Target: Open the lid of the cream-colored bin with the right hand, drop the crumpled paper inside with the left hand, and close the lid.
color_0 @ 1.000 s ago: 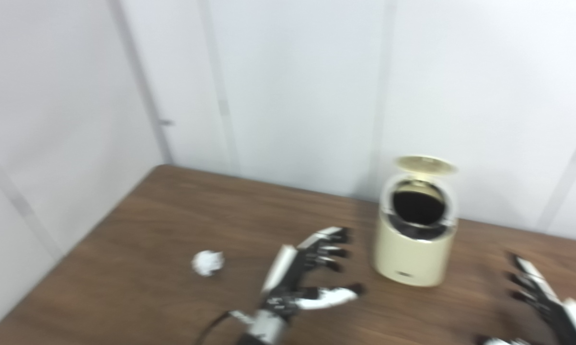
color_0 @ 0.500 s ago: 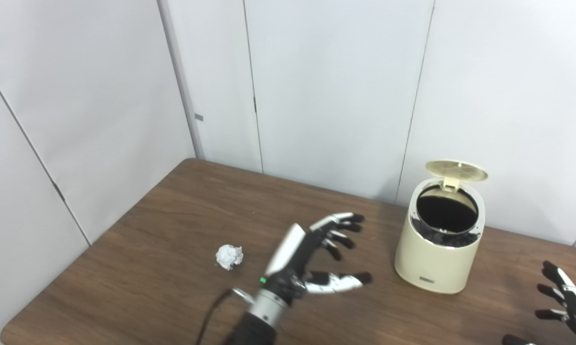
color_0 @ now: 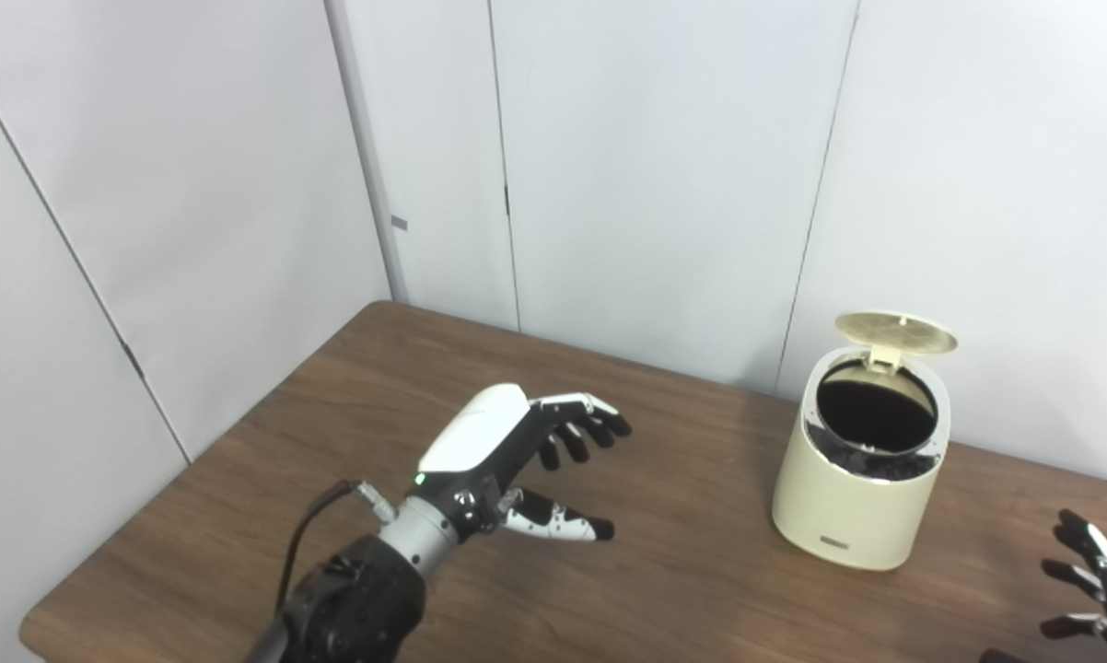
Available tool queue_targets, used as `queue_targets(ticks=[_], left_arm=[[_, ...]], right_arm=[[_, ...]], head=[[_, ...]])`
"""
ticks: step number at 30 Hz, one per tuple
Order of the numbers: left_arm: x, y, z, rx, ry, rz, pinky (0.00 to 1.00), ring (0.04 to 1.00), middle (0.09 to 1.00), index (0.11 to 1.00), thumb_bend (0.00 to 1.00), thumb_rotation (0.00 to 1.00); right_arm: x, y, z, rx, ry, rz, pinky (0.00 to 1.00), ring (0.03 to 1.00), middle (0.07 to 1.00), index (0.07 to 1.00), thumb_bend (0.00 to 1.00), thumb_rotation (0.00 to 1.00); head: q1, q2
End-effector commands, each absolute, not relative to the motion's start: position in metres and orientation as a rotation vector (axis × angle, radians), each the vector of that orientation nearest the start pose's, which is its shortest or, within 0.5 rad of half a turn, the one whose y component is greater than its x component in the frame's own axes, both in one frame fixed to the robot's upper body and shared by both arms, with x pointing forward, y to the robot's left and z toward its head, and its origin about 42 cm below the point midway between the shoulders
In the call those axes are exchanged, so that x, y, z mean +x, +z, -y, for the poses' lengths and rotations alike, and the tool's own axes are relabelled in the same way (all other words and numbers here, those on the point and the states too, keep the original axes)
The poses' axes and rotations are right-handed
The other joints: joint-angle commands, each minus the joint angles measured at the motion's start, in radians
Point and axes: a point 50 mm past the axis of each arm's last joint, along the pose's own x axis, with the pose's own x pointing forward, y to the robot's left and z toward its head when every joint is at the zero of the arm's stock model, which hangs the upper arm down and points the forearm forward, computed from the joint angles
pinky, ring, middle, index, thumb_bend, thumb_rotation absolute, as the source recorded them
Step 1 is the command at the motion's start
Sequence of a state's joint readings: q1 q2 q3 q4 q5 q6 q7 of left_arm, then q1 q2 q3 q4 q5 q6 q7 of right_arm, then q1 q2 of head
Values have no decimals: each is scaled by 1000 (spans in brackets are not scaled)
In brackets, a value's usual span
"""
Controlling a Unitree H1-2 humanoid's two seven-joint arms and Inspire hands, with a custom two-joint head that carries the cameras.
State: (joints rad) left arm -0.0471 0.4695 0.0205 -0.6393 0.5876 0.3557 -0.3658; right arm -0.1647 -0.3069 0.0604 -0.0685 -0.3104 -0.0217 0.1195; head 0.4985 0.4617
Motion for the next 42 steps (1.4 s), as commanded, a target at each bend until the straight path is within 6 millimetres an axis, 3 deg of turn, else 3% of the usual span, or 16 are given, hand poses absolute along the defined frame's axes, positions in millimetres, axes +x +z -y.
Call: queue_targets(ticks=[1,9,16,31,42], left_arm=[[254,290,-305,1137,-46,233,504,618,691,722,782,15],[258,305,-325,1377,21,133,507,628,694,696,838,0],[263,303,-336,1477,57,30,525,676,741,712,861,0],[282,278,-364,1620,116,-27,503,595,673,700,877,13],[301,251,-378,1615,101,-113,548,677,718,699,831,21]], right_arm=[[340,195,271,-656,172,310,575,859,943,970,866,459],[341,195,270,-662,173,312,577,858,945,970,877,500],[341,195,270,-665,173,307,569,857,947,972,886,508],[340,192,269,-653,177,304,578,875,955,960,860,458],[339,192,272,-651,179,302,603,877,956,957,863,469]], head=[[1,0],[2,1],[-4,3],[-6,5],[-11,10]])
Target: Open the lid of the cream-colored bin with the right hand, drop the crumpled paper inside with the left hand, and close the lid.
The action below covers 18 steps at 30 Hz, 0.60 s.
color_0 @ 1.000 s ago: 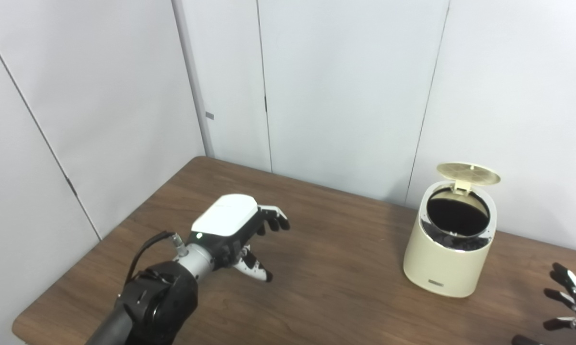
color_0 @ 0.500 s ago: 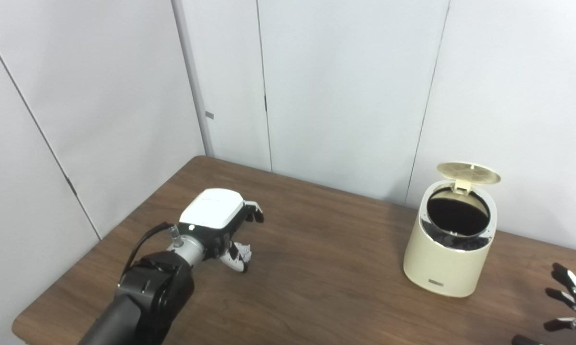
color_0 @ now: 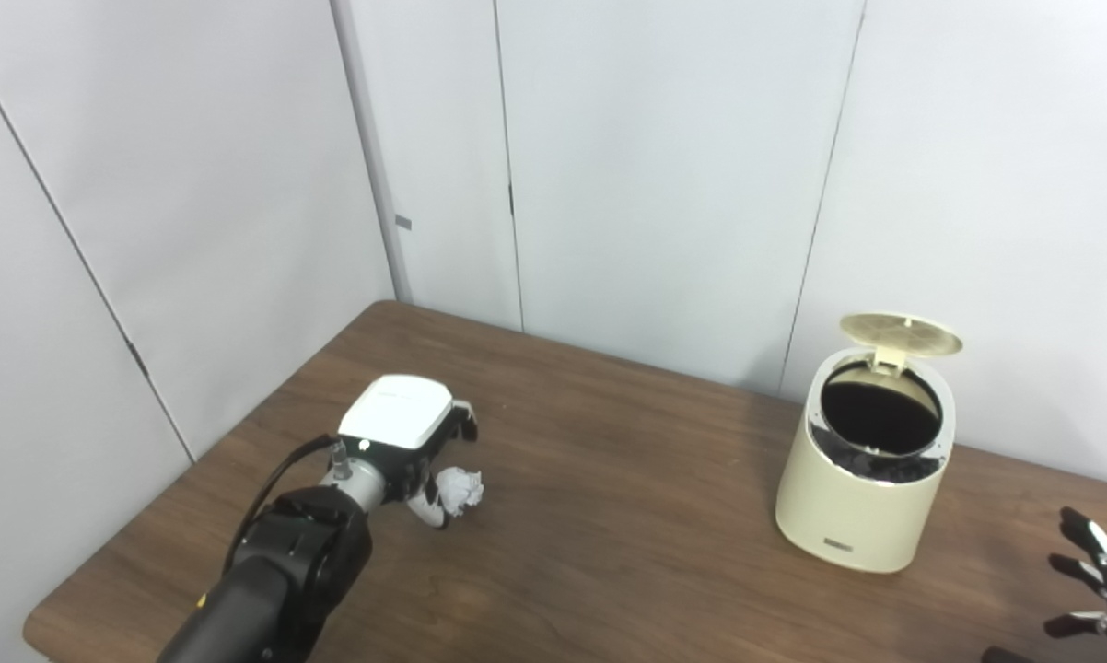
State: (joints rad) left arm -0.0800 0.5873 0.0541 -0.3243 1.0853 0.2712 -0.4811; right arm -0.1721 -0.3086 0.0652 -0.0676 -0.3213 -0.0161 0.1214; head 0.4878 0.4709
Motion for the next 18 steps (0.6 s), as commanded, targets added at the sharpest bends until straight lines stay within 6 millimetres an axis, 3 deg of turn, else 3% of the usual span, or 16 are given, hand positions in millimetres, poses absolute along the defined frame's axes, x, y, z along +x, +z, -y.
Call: queue_targets(ticks=[1,9,18], left_arm=[[302,248,-378,1615,99,-116,551,677,717,700,828,25],[309,230,-383,1607,92,-122,478,582,646,671,833,22],[310,217,-385,1575,74,-142,516,622,674,675,811,20]], right_arm=[[339,192,272,-652,179,303,605,878,956,955,863,472],[337,193,274,-662,171,298,604,876,954,954,878,509],[336,192,274,-664,174,300,591,873,953,952,863,504]], head=[[0,1],[-3,5],[-5,10]])
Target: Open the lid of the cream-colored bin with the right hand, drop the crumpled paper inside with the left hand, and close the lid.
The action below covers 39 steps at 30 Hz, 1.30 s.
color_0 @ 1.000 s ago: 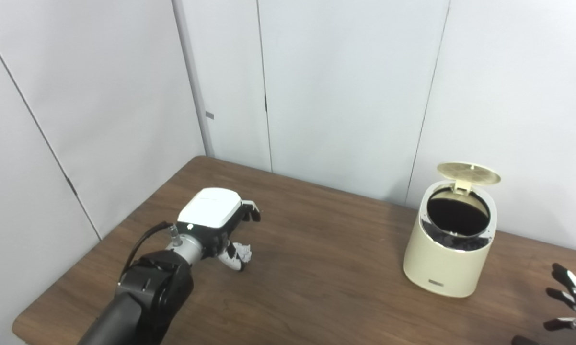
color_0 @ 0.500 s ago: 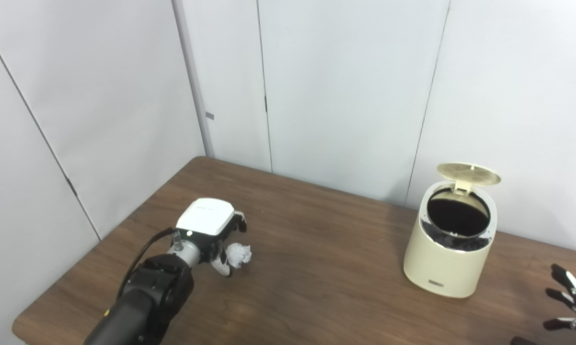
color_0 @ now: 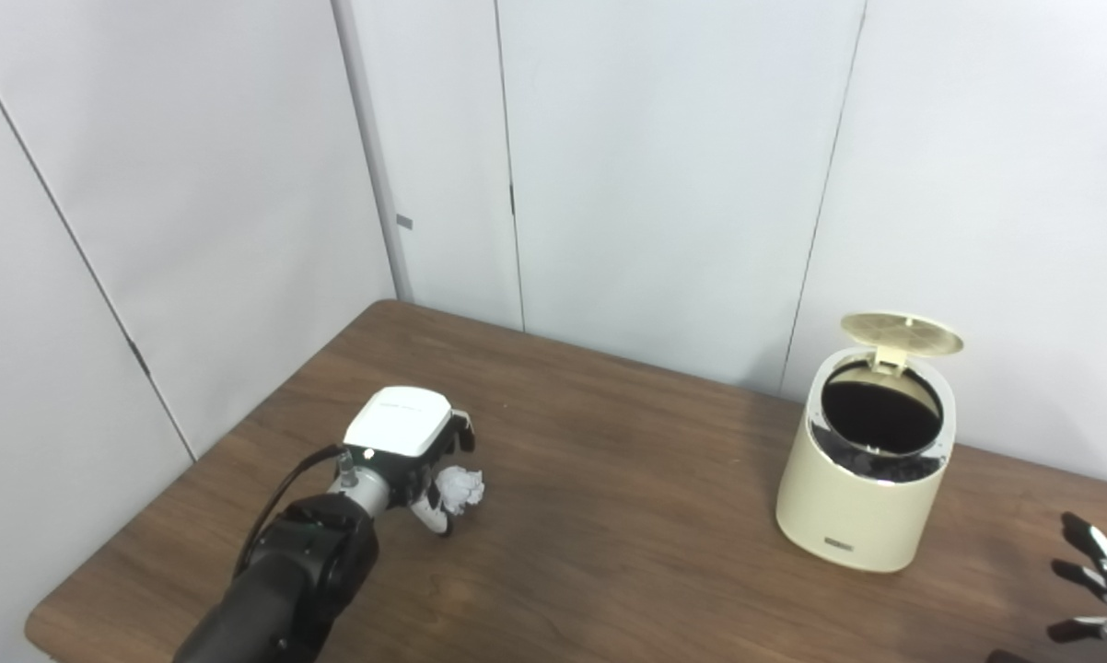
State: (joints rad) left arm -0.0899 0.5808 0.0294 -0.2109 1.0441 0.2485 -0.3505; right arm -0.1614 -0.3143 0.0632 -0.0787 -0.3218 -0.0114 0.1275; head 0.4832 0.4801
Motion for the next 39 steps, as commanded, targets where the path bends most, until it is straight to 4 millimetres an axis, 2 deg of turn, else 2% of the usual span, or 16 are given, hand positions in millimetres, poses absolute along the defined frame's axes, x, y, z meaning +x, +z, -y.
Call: queue_targets(ticks=[1,7,8,9,11,15,18,20,26,28,31,33,39], left_arm=[[310,215,-386,1571,71,-141,521,625,676,672,809,18],[312,202,-389,1570,42,-145,515,592,622,637,779,3],[312,199,-390,1565,32,-154,509,562,596,567,653,25],[313,197,-390,1562,26,-160,505,537,539,538,589,13],[313,193,-391,1563,15,-174,484,498,487,513,537,2],[314,185,-393,1565,-2,-194,435,465,478,497,525,0],[315,178,-395,1589,-16,-213,342,369,413,502,522,0],[316,173,-396,1602,-23,-221,318,339,462,490,526,0],[316,163,-396,1627,-28,-227,214,260,471,488,528,0],[316,161,-395,1625,-25,-219,205,256,471,487,528,0],[315,161,-394,1638,-20,-206,242,312,473,487,528,0],[315,163,-394,1642,-14,-181,222,298,472,487,528,0],[314,182,-390,1657,54,-69,250,326,473,487,527,0]], right_arm=[[336,192,274,-663,173,302,586,872,953,952,861,502],[335,192,275,-667,171,298,620,885,959,956,835,493],[335,192,276,-666,169,296,620,884,959,954,832,487],[335,192,276,-665,168,296,620,883,957,953,830,480],[334,193,278,-666,164,295,615,880,956,953,829,473],[334,195,279,-667,160,294,576,864,955,954,830,474],[334,196,280,-669,158,296,562,855,955,957,819,483],[334,196,280,-666,158,301,561,852,953,955,814,484],[335,198,281,-661,158,306,531,836,945,948,815,501],[335,199,281,-662,158,306,518,831,943,945,818,505],[335,199,281,-671,159,305,520,833,944,948,823,527],[335,198,280,-671,158,305,538,839,945,949,821,529],[336,199,280,-676,153,306,545,838,940,944,821,527]], head=[[-1,3],[-1,5],[-1,5],[-1,5],[-3,10],[-3,15],[-3,17],[-6,19],[-6,21],[-8,21],[-8,21],[-14,20],[-14,20]])
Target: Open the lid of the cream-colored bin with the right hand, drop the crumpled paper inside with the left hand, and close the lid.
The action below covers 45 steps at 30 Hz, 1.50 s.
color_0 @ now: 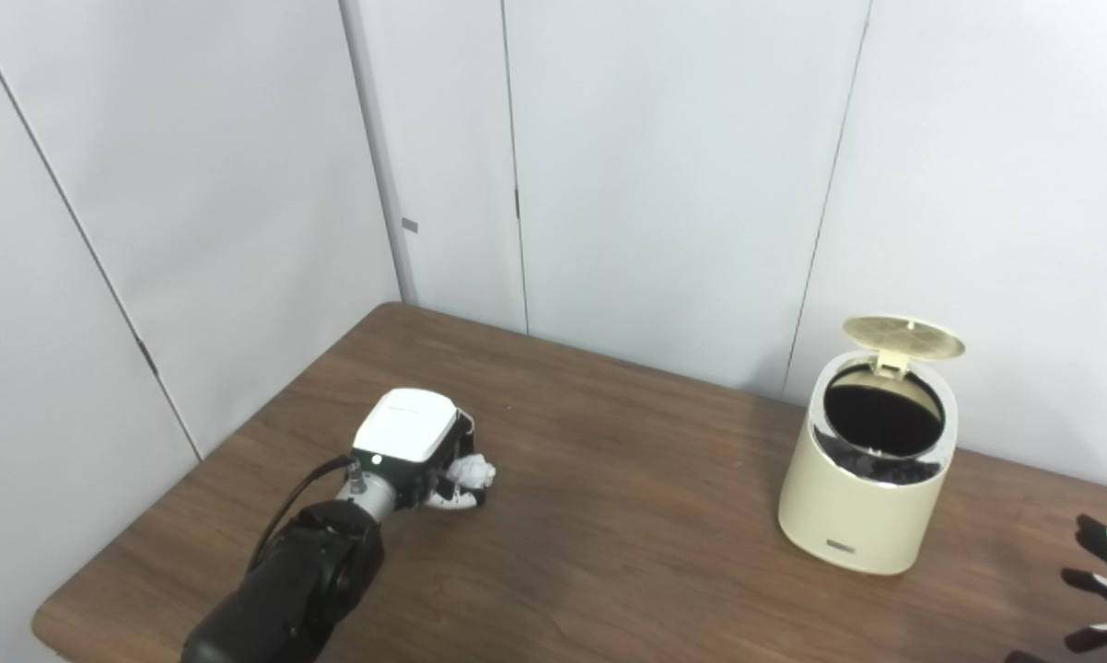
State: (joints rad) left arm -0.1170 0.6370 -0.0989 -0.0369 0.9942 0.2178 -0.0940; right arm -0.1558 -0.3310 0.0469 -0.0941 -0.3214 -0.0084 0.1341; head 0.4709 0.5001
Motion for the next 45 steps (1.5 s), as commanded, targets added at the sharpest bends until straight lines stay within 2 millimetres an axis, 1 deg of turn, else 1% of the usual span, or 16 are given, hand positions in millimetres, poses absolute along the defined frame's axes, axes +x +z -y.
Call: queue_targets(ticks=[1,8,13,16,17,21,22,23,25,27,28,30,33,35,38,45], left_arm=[[314,188,-388,1659,84,-30,229,307,472,486,527,0],[310,220,-374,1652,224,137,165,249,471,485,526,0],[306,244,-361,1647,307,240,260,348,436,512,521,0],[306,254,-353,1640,337,299,246,323,451,500,522,0],[306,258,-350,1634,341,318,246,323,429,510,519,0],[307,267,-337,1607,347,392,229,305,471,487,525,0],[307,270,-333,1596,348,415,242,323,436,501,521,0],[309,272,-330,1583,347,438,242,321,458,491,524,0],[312,276,-323,1557,348,478,251,340,414,507,520,0],[317,281,-315,1527,351,513,292,375,419,516,520,0],[320,284,-312,1515,351,527,282,358,409,513,519,0],[326,289,-305,1489,349,559,239,304,458,490,525,0],[335,297,-295,1441,335,623,188,236,469,484,526,0],[342,301,-286,1412,319,655,220,279,471,484,526,0],[351,305,-274,1367,295,698,312,379,437,523,519,0],[373,304,-241,1296,243,807,325,377,439,519,521,0]], right_arm=[[336,199,280,-675,153,307,544,838,940,944,820,527],[338,198,279,-679,151,305,551,837,941,943,827,535],[338,197,277,-671,155,306,576,843,938,937,808,482],[338,196,275,-667,156,303,601,851,937,934,802,456],[338,196,275,-667,157,303,606,853,938,933,798,448],[337,198,271,-664,161,308,650,867,942,931,769,391],[337,199,270,-658,163,311,660,869,940,928,763,378],[337,199,269,-642,167,312,669,871,939,926,754,348],[337,201,266,-621,173,312,679,879,952,934,741,261],[336,203,263,-621,172,309,689,873,957,937,735,197],[336,203,262,-623,172,308,694,869,958,937,731,165],[336,203,260,-620,174,315,712,867,957,935,732,130],[336,203,257,-622,171,321,722,863,949,926,743,137],[336,201,257,-628,173,319,730,862,944,924,753,141],[337,198,255,-651,174,320,715,852,935,924,769,213],[336,189,246,-651,177,311,721,856,936,923,779,218]], head=[[-1,0],[-14,-4],[-25,-6],[-36,-7],[-43,-8],[-70,-9],[-79,-10],[-97,-7],[-110,-6],[-135,-6],[-154,-5],[-179,-6],[-223,-4],[-259,-5],[-309,-10],[-395,-25]])
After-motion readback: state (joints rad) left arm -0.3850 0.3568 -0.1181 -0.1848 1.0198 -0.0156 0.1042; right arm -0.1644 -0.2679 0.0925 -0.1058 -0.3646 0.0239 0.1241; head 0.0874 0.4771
